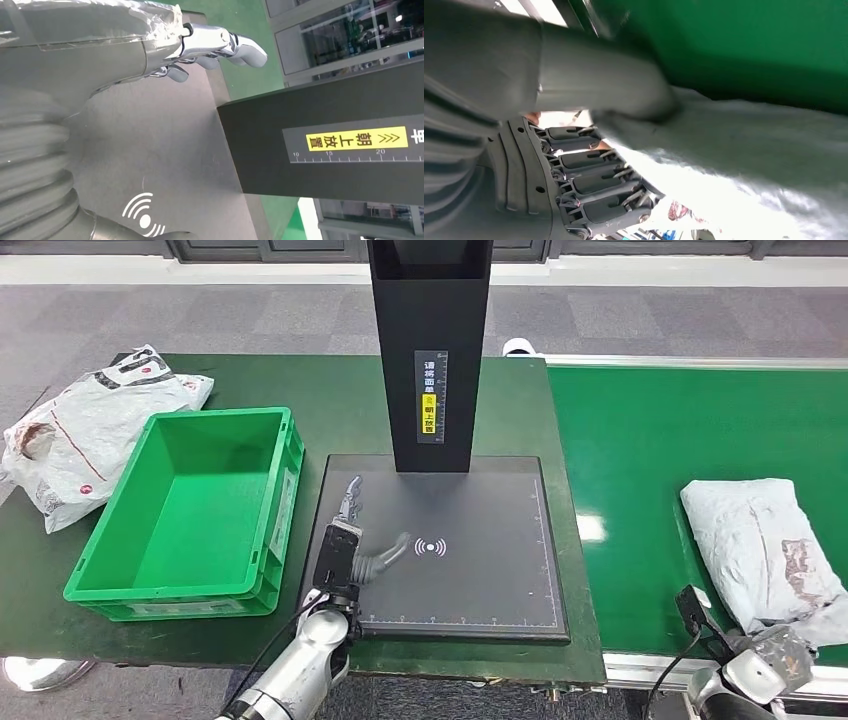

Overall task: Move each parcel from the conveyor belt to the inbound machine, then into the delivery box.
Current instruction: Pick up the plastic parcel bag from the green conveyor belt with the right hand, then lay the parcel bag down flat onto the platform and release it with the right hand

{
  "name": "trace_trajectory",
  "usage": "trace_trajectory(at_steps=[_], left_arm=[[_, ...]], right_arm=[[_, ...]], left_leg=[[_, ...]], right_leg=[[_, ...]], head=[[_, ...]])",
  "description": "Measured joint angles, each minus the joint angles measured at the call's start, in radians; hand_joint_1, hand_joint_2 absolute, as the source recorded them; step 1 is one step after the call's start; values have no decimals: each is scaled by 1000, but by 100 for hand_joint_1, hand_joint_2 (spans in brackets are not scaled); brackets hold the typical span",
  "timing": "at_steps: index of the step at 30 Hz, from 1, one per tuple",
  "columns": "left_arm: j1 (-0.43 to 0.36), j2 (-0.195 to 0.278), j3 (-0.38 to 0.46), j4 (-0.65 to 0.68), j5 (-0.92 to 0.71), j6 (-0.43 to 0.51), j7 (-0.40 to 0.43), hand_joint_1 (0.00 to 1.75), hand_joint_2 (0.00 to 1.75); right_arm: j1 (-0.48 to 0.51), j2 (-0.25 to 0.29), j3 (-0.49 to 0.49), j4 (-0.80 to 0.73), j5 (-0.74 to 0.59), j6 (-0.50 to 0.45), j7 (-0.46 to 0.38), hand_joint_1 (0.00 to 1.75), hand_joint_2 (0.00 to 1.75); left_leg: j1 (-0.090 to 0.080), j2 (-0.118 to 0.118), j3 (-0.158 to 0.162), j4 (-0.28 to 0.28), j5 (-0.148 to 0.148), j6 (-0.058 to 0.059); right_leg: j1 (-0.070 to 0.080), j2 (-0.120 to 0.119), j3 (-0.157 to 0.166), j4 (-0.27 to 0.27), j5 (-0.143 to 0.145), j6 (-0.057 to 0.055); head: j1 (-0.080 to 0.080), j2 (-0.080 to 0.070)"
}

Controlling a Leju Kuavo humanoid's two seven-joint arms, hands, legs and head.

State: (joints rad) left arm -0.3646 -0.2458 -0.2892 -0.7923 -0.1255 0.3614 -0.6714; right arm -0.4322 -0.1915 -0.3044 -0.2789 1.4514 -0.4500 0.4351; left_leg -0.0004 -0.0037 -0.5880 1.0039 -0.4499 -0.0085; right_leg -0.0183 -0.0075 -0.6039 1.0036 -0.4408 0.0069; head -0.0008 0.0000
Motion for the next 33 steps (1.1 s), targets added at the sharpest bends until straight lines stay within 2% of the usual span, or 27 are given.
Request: trace_trajectory(at_steps=[7, 10, 13, 15, 18, 21, 23, 25, 28, 33], left_arm=[[0, 0, 3, -2, 0, -1, 0, 0, 175], [2, 0, 6, -4, 0, -2, 4, 0, 175], [2, 0, 15, -7, 0, 0, 11, 0, 175], [2, 0, 23, -8, -1, 10, 12, 0, 175], [2, 0, 35, -16, -20, 33, 15, 0, 175], [1, 0, 41, -33, -60, 53, 27, 0, 175], [1, 0, 50, -47, -88, 66, 35, 0, 175], [1, 1, 62, -62, -106, 79, 39, 0, 175], [1, 2, 79, -85, -115, 87, 45, 0, 175], [3, 4, 90, -111, -118, 91, 44, 0, 175]], right_arm=[[0, 0, 0, 1, -1, -17, -13, 175, 175], [-1, 1, 0, 1, -3, -113, -76, 175, 175], [4, 14, -3, -26, -5, -221, -198, 175, 175], [21, 49, -13, -109, -13, -246, -331, 175, 175], [50, 146, -31, -299, -45, -252, -559, 175, 175], [84, 263, -18, -481, -103, -253, -703, 175, 175], [121, 329, 33, -588, -160, -253, -727, 175, 175], [158, 369, 137, -678, -228, -252, -697, 175, 175], [195, 393, 335, -779, -297, -248, -624, 175, 175], [211, 409, 568, -861, -414, -168, -613, 175, 175]], left_leg=[[0, -1, 0, 0, 0, 0], [0, -1, -1, 0, 0, 0], [0, -1, -1, 0, 0, 0], [0, 0, -1, 0, 0, 0], [1, 2, 0, -1, 0, -1], [2, 2, 0, -1, 1, -3], [3, 0, -1, -1, 2, -3], [3, 0, -1, -2, 2, -4], [4, 2, -1, -2, 1, -5], [4, 2, -1, -2, 1, -5]], right_leg=[[1, 0, 0, 0, -1, 1], [0, 0, 0, 0, -1, 1], [0, 0, 0, 0, -1, 1], [1, 0, 0, 1, 0, 0], [2, 3, -1, 1, 0, 0], [4, 3, -1, 1, 0, -1], [5, 1, -1, 1, -1, -2], [6, 2, -2, 1, -1, -2], [5, 5, -3, 2, -1, -3], [4, 5, -3, 1, -1, -3]], head=[[0, 0], [0, 0], [0, 0], [0, 0], [0, 0], [0, 0], [0, 0], [0, 0], [0, 0], [0, 0]])
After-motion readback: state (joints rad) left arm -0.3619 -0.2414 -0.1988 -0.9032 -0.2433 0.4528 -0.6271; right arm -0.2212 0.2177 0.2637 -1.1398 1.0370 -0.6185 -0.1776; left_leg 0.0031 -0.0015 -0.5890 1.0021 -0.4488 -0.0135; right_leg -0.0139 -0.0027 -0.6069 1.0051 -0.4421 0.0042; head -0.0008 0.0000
